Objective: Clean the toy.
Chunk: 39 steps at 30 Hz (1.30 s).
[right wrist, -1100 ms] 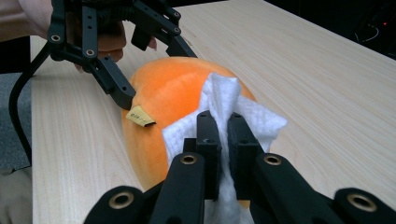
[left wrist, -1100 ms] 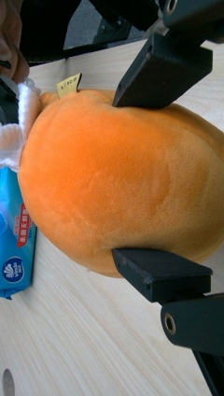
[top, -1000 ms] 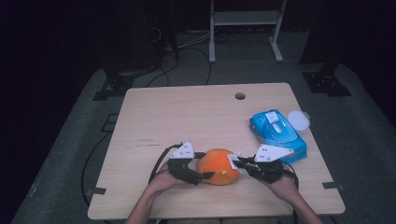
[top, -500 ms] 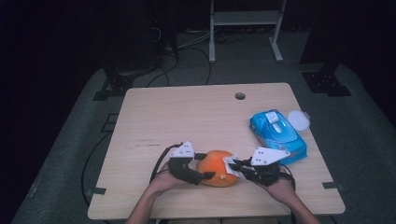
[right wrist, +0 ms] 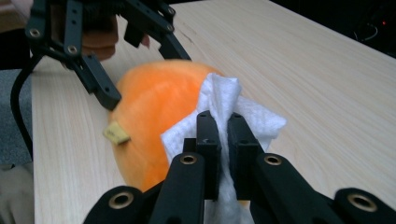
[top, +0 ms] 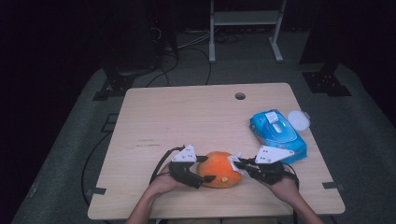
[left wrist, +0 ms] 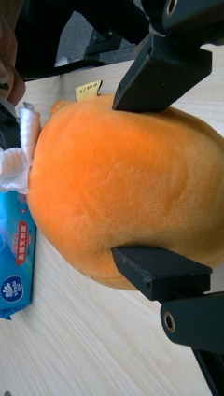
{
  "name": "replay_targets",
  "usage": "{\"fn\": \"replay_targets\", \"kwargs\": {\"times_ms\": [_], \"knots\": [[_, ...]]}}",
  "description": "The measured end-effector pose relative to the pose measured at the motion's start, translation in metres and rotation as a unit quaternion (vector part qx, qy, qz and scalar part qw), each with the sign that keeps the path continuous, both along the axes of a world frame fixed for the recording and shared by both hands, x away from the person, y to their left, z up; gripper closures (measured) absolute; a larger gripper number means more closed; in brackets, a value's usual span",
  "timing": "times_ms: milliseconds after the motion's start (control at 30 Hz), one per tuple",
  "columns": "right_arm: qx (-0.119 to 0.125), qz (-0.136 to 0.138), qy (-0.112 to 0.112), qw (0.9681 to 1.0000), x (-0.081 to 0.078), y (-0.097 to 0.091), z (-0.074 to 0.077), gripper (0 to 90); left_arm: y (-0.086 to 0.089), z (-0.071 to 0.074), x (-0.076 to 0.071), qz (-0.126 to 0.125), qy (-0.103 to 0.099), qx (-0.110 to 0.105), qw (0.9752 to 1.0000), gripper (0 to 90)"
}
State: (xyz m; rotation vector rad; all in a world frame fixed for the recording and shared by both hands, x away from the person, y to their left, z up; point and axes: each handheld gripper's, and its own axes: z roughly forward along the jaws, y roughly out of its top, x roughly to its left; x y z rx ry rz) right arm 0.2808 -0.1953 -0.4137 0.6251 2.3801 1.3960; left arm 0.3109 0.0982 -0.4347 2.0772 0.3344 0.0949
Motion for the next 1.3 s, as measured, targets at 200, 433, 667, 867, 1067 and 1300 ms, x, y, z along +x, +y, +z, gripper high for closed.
{"fn": "replay_targets", "kwargs": {"times_ms": [200, 433, 667, 867, 1067, 1300], "knots": [[0.017, 0.007, 0.007, 0.9998, -0.004, 0.003, 0.003, 84.6, -0.004, 0.002, -0.005, -0.005, -0.011, 0.011, 0.9999, 25.7], [0.02, 0.018, 0.017, 0.9995, -0.001, 0.007, 0.0, 84.7, 0.006, 0.001, -0.011, -0.003, -0.004, -0.001, 1.0, 24.3], [0.02, 0.02, 0.02, 0.9994, -0.013, 0.001, -0.007, 84.6, -0.004, -0.006, 0.0, 0.037, 0.087, 0.003, 0.9956, 4.6], [0.027, 0.011, 0.02, 0.9994, -0.009, -0.002, -0.003, 84.7, -0.006, 0.003, -0.001, 0.037, 0.038, -0.022, 0.9984, 35.2], [0.056, 0.002, -0.001, 0.9984, 0.004, 0.003, 0.013, 84.7, -0.022, 0.018, 0.005, 0.035, -0.045, 0.016, 0.9983, 36.6], [0.011, -0.007, 0.0, 0.9999, 0.007, 0.003, -0.011, 84.8, -0.024, 0.002, 0.003, 0.048, -0.045, 0.001, 0.9979, 12.5]]}}
